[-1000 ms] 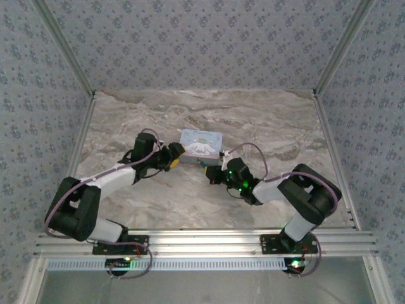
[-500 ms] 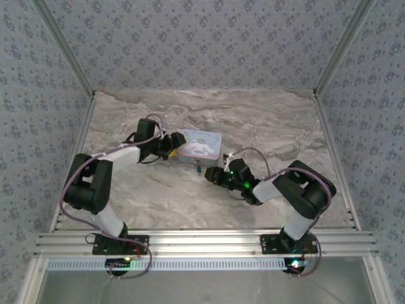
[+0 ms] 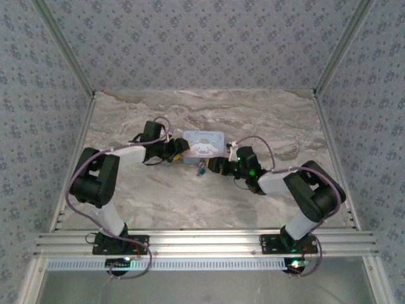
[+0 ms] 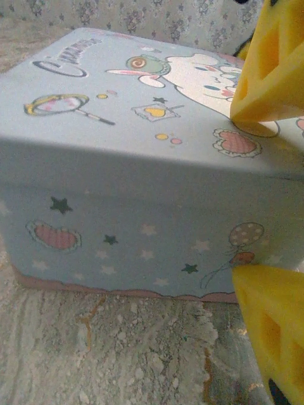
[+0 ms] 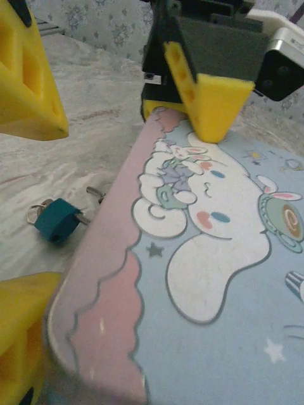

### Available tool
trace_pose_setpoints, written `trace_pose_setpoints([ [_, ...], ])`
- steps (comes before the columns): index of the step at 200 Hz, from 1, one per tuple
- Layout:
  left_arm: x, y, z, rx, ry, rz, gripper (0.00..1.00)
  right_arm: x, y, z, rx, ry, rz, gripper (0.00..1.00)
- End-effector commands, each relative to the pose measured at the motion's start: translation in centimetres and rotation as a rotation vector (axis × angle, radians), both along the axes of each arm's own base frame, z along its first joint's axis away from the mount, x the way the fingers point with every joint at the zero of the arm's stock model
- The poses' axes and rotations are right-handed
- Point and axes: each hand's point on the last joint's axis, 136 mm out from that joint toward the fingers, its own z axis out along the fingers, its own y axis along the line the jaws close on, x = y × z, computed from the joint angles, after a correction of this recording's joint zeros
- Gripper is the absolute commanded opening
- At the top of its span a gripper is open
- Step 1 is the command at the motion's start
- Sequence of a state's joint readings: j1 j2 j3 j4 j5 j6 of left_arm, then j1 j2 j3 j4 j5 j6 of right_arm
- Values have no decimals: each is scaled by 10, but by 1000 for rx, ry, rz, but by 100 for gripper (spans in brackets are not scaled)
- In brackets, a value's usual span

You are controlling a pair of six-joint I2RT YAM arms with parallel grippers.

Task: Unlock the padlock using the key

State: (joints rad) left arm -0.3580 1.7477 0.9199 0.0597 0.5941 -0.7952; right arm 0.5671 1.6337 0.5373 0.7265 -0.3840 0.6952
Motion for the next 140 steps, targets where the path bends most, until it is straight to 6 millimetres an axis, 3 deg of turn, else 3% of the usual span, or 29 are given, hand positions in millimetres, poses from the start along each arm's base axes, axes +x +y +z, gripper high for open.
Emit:
trace_pose_setpoints([
  [1,-30,7,-28,64,84,-2,58,14,3,8,-34,-91,84,58],
  [26,-38,10,-33,63,97,24,58,21,1,11,-46,-123,105,59],
  [68,-35,11,-28,61,84,36,58,-1,-2,6,-11,-108,104,61],
  [97,-34,10,-27,62,81,37,58,-9,10,0,22,-101,119,65],
  [140,-35,10,-27,57,82,39,58,2,27,-7,34,-99,125,65],
])
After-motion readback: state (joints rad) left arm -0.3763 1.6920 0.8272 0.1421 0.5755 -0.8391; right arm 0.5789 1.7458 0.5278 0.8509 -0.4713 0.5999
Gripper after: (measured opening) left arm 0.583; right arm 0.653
